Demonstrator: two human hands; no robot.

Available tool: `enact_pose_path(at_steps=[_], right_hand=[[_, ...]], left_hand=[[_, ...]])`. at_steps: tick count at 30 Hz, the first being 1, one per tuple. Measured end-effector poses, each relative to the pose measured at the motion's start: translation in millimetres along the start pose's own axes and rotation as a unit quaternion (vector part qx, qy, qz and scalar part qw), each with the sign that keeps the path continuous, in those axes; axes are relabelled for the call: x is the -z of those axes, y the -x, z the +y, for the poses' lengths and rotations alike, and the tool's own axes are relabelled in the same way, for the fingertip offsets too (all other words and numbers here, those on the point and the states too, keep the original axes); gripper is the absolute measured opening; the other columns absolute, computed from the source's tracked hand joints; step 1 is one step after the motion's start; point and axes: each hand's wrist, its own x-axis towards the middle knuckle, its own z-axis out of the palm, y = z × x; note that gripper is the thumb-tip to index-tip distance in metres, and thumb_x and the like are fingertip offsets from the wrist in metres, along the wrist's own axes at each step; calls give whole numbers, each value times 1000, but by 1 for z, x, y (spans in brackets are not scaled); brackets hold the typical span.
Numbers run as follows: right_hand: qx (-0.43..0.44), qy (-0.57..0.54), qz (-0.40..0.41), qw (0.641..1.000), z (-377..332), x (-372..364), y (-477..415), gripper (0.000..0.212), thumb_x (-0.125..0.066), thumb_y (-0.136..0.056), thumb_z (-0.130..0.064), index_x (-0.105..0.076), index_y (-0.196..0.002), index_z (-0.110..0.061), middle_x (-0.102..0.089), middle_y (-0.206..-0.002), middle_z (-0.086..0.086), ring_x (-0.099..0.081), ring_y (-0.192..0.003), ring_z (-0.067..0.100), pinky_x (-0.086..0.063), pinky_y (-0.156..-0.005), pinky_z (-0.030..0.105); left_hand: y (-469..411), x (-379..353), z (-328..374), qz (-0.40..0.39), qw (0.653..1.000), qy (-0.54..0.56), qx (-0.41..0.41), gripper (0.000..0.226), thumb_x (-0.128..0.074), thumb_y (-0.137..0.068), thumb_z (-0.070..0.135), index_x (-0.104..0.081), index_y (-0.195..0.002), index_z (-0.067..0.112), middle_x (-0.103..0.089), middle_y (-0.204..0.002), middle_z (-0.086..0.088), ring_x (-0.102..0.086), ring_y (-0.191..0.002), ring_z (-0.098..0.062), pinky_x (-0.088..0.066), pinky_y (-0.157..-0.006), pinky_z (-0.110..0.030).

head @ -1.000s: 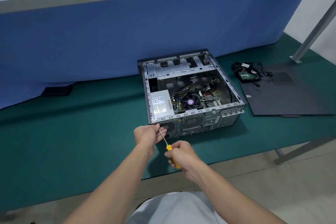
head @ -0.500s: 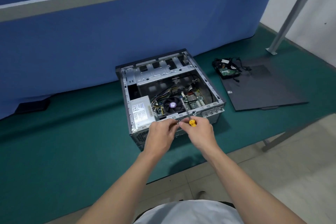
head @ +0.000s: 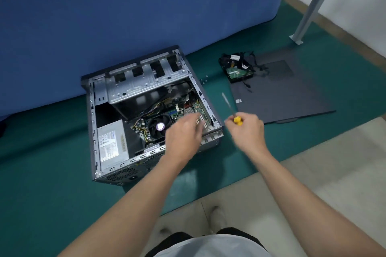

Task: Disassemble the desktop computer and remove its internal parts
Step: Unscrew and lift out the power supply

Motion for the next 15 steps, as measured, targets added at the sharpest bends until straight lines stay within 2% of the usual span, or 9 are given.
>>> enact_pose_path(at_steps=[2, 5, 10, 13, 15], right_hand=[[13, 47, -8, 999, 7, 1, -39, 23, -63, -84, -24, -59, -64, -14, -56, -58, 2, -51, -60, 26, -37, -53, 29], [33, 127, -38, 991, 13, -16, -94, 14, -61, -84, -23, -67, -79, -12, -62, -76, 10, -57, -74, 32, -47, -65, 33], [79, 214, -85, 970, 12, -74, -171, 9, -58, -83, -20, -62, -76, -15, -62, -86, 14, -60, -83, 36, -40, -66, 33], [93, 264, -100, 955, 9, -110, -204, 17, -56, -84, -21, -66, -92, -11, -64, -101, 18, -62, -92, 39, -43, -70, 36], [87, 285, -101, 949, 8, -129, -220, 24, -57, -83, -23, -67, -101, -10, -63, -108, 19, -61, -98, 40, -47, -76, 38]], left_hand=[[-12, -7, -17, -15, 995, -54, 87, 36, -43, -101, 40, -64, -109, 11, -67, -87, -1, -60, -67, -14, -51, -56, -27], [-13, -12, -39, -53, 978, -98, 174, 53, -28, -101, 51, -63, -98, 12, -63, -72, -2, -62, -64, -23, -56, -61, -37], [-20, -19, -41, -117, 966, -47, 228, 55, -25, -97, 62, -52, -71, 22, -63, -68, -2, -62, -67, -28, -54, -70, -42], [-23, -18, -41, -147, 958, -48, 242, 59, -22, -97, 64, -47, -65, 21, -60, -67, -2, -61, -67, -29, -50, -68, -40], [-23, -19, -40, -161, 953, -59, 249, 59, -21, -96, 64, -47, -67, 21, -58, -67, -1, -59, -65, -29, -45, -64, -37]])
